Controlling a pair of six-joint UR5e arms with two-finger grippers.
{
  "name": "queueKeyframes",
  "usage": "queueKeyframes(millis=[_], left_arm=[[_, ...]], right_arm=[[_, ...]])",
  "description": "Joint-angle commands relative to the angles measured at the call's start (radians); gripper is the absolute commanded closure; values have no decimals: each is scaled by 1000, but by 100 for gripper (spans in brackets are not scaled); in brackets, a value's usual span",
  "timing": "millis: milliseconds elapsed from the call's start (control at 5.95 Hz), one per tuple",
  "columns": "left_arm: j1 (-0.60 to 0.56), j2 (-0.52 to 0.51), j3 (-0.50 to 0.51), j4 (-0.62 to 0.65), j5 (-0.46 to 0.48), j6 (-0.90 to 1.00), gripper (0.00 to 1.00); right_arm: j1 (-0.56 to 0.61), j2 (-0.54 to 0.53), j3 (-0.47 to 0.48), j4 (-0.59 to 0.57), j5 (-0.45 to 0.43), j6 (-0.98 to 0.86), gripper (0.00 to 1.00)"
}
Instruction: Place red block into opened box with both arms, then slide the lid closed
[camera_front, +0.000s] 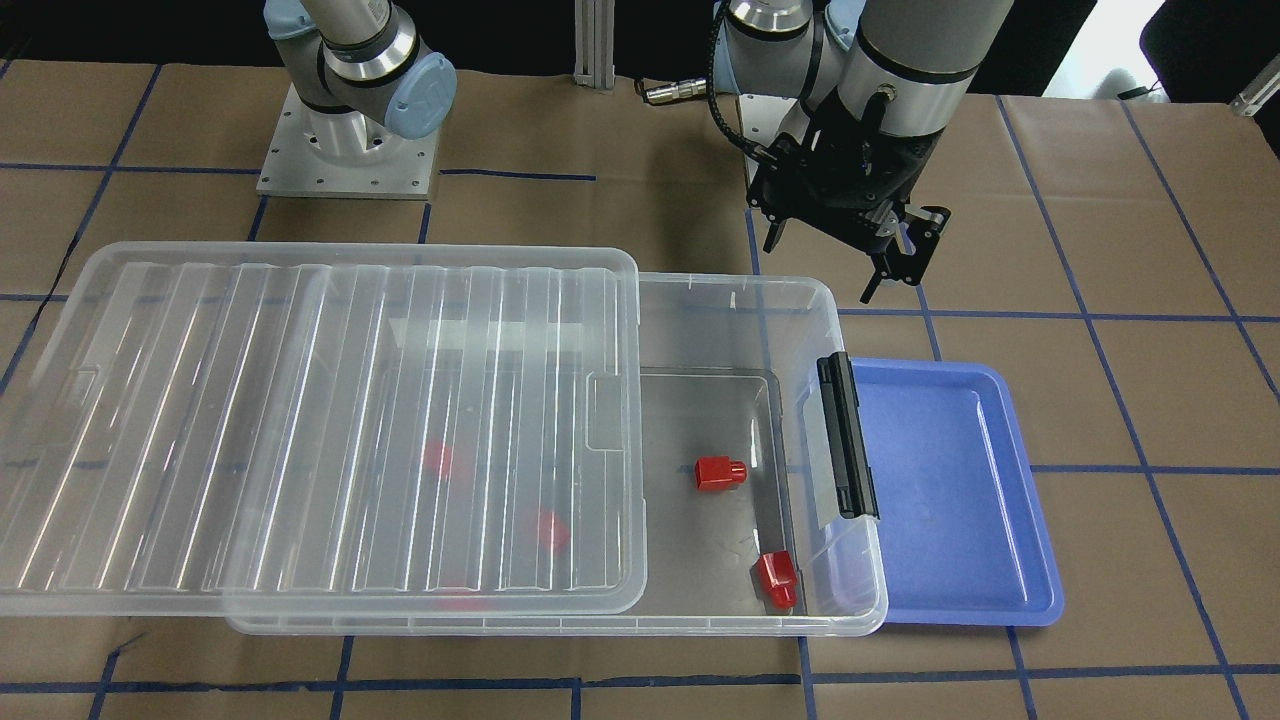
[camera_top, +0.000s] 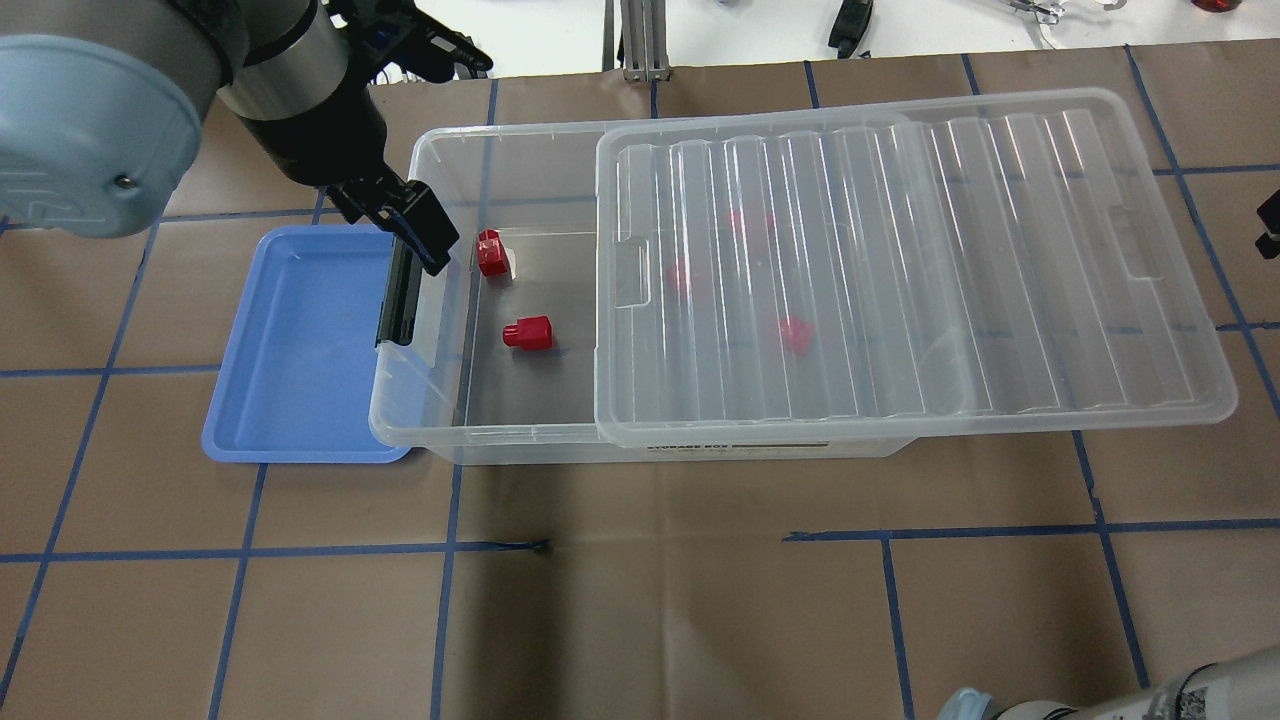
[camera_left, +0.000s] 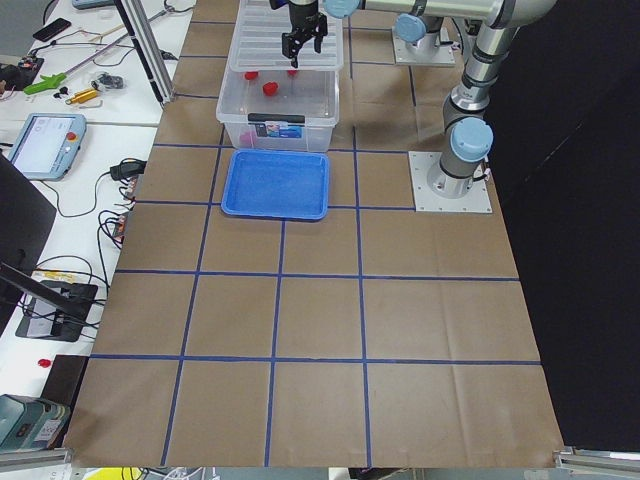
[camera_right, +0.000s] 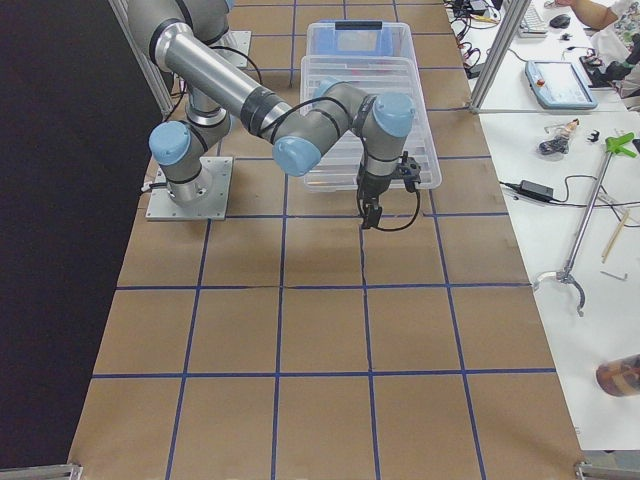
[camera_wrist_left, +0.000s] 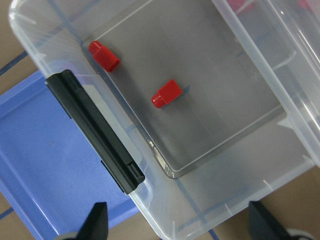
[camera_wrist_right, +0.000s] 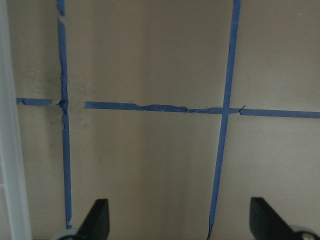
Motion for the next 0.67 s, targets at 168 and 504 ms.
queueKeyframes(millis=[168, 504], left_arm=[[14, 25, -4, 45, -1, -440, 2], [14, 27, -6, 45, -1, -440, 2]], right_arm=[[1, -52, 146, -97, -13, 21, 0], [1, -55, 151, -84, -5, 23, 0]])
